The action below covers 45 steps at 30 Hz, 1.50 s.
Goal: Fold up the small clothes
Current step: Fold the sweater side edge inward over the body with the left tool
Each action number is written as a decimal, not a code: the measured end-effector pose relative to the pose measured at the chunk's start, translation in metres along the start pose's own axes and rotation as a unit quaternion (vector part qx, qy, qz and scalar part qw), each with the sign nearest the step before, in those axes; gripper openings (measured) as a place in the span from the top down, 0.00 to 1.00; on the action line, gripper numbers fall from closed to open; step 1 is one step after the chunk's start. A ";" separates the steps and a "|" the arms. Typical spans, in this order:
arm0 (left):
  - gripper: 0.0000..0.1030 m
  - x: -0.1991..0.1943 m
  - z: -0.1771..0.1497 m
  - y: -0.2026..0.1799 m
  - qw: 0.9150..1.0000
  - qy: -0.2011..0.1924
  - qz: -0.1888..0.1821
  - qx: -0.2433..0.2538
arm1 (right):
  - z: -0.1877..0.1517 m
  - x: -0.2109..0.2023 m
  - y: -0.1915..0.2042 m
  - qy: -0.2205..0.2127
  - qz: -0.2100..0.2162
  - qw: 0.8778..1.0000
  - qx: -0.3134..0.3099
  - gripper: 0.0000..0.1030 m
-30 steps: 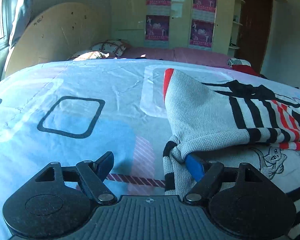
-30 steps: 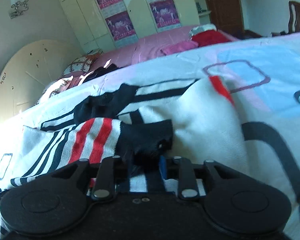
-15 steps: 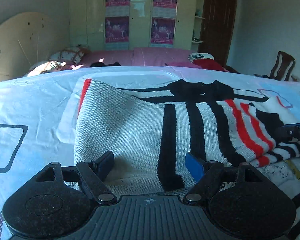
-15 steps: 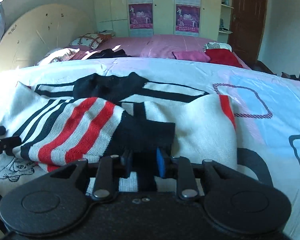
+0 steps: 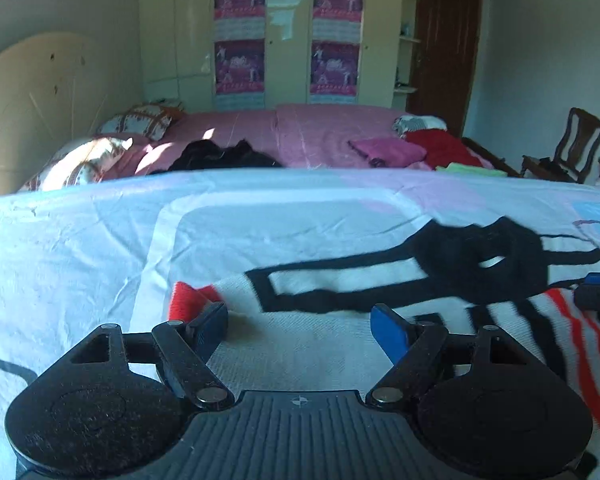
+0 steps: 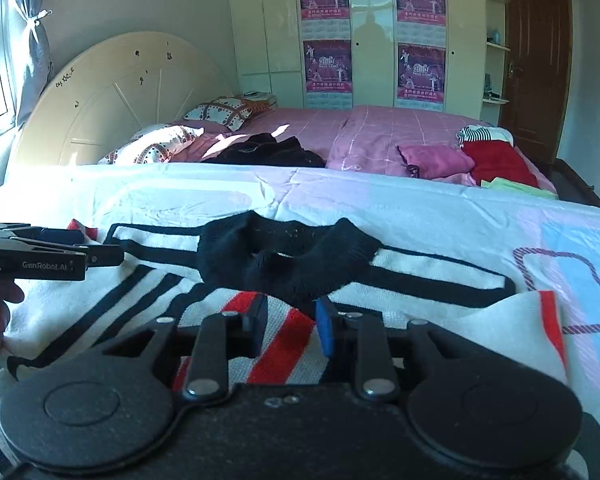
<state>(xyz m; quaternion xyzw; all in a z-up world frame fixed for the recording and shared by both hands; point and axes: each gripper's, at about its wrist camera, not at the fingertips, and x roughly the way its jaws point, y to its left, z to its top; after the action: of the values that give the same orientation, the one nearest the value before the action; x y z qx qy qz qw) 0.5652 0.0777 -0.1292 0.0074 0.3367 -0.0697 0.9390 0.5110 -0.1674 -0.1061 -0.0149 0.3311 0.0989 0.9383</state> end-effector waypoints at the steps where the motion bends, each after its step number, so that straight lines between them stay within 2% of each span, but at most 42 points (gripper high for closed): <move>1: 0.24 0.002 -0.003 0.007 1.000 -0.001 -0.005 -0.015 | -0.001 0.007 -0.002 0.012 -0.009 1.000 0.001 0.73; 2: 0.24 0.001 -0.005 0.012 0.999 -0.006 -0.013 -0.032 | -0.002 0.015 -0.007 0.028 -0.023 0.999 0.004 0.72; 4: 0.24 -0.002 -0.003 0.014 0.999 -0.001 -0.008 -0.036 | -0.003 0.012 -0.017 0.027 -0.018 0.999 0.024 0.71; 5: 0.24 -0.011 -0.001 0.012 1.000 -0.010 0.004 -0.029 | -0.002 0.003 -0.018 0.018 -0.022 0.999 0.024 0.71; 7: 0.24 -0.031 -0.003 0.012 0.999 -0.041 0.000 -0.027 | -0.003 -0.017 -0.020 -0.009 -0.021 0.999 0.024 0.70; 10: 0.24 -0.042 -0.014 0.007 0.999 -0.035 -0.011 -0.023 | -0.012 -0.028 -0.019 -0.012 -0.007 1.000 0.020 0.69; 12: 0.24 -0.029 -0.027 0.003 1.000 0.002 -0.002 -0.001 | -0.022 -0.012 -0.016 0.027 -0.025 0.999 0.002 0.70; 14: 0.24 -0.030 -0.036 -0.004 1.000 -0.009 0.012 0.017 | -0.025 -0.009 -0.015 0.023 -0.032 0.999 0.001 0.69; 16: 0.24 -0.047 -0.032 -0.010 1.000 -0.017 0.002 0.020 | -0.017 -0.022 -0.012 0.014 -0.034 0.999 0.003 0.69; 18: 0.24 -0.073 -0.032 -0.021 0.999 -0.044 -0.015 0.021 | -0.013 -0.042 -0.007 -0.017 -0.027 0.999 0.000 0.68; 20: 0.24 -0.085 -0.037 -0.034 0.998 -0.046 -0.024 0.035 | -0.014 -0.055 0.000 -0.029 -0.012 0.999 -0.006 0.67; 22: 0.24 -0.088 -0.046 -0.047 0.998 -0.036 -0.039 0.038 | -0.022 -0.062 0.012 -0.025 0.015 0.999 -0.016 0.66; 24: 0.24 -0.076 -0.060 -0.057 0.998 -0.001 -0.029 0.050 | -0.034 -0.053 0.023 0.000 0.029 0.999 -0.033 0.62; 25: 0.21 -0.074 -0.067 -0.057 0.999 -0.008 -0.025 0.046 | -0.042 -0.041 0.027 0.031 0.020 0.999 -0.039 0.62; 26: 0.19 -0.076 -0.070 -0.053 0.999 -0.014 -0.025 0.027 | -0.048 -0.038 0.028 0.030 0.014 0.999 -0.042 0.62; 28: 0.19 -0.087 -0.065 -0.048 0.999 -0.018 -0.027 0.025 | -0.045 -0.049 0.031 0.027 0.008 0.999 -0.042 0.63; 30: 0.18 -0.105 -0.067 -0.044 0.998 -0.053 -0.016 0.038 | -0.040 -0.070 0.026 -0.010 0.009 1.000 -0.024 0.62; 31: 0.13 -0.106 -0.069 -0.040 0.998 -0.044 -0.011 0.038 | -0.039 -0.075 0.022 -0.020 0.000 1.000 -0.018 0.62; 32: 0.11 -0.100 -0.072 -0.036 0.999 -0.020 -0.001 0.039 | -0.040 -0.074 0.017 -0.014 -0.016 1.000 -0.012 0.61; 33: 0.11 -0.091 -0.078 -0.033 0.999 0.003 0.004 0.043 | -0.044 -0.064 0.012 0.015 -0.036 0.999 -0.008 0.60; 34: 0.08 -0.090 -0.084 -0.029 0.999 -0.007 -0.002 0.038 | -0.049 -0.051 0.008 0.054 -0.046 0.997 -0.009 0.60; 35: 0.08 -0.091 -0.085 -0.027 0.999 -0.009 -0.003 0.034 | -0.051 -0.054 0.007 0.036 -0.044 0.998 -0.014 0.59; 38: 0.08 -0.101 -0.078 -0.033 0.999 -0.007 0.009 0.046 | -0.045 -0.060 0.011 0.050 -0.051 0.997 -0.016 0.59; 41: 0.08 -0.116 -0.078 -0.031 0.999 -0.012 0.001 0.039 | -0.046 -0.073 0.013 0.046 -0.059 0.997 -0.016 0.57; 43: 0.07 -0.126 -0.079 -0.029 0.999 -0.013 0.009 0.042 | -0.047 -0.082 0.013 0.046 -0.067 0.997 -0.012 0.56; 44: 0.01 -0.131 -0.079 -0.028 0.999 -0.015 0.015 0.043 | -0.047 -0.088 0.013 0.042 -0.070 0.997 -0.011 0.56; 45: 0.00 -0.137 -0.079 -0.026 0.999 -0.019 0.019 0.040 | -0.047 -0.093 0.014 0.039 -0.073 0.997 -0.010 0.55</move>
<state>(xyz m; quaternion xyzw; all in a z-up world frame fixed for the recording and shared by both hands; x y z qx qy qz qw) 0.4073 0.0742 -0.1027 0.0504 0.3150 -0.0651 0.9455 0.4080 -0.1747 -0.0840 -0.0521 0.3644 0.0329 0.9292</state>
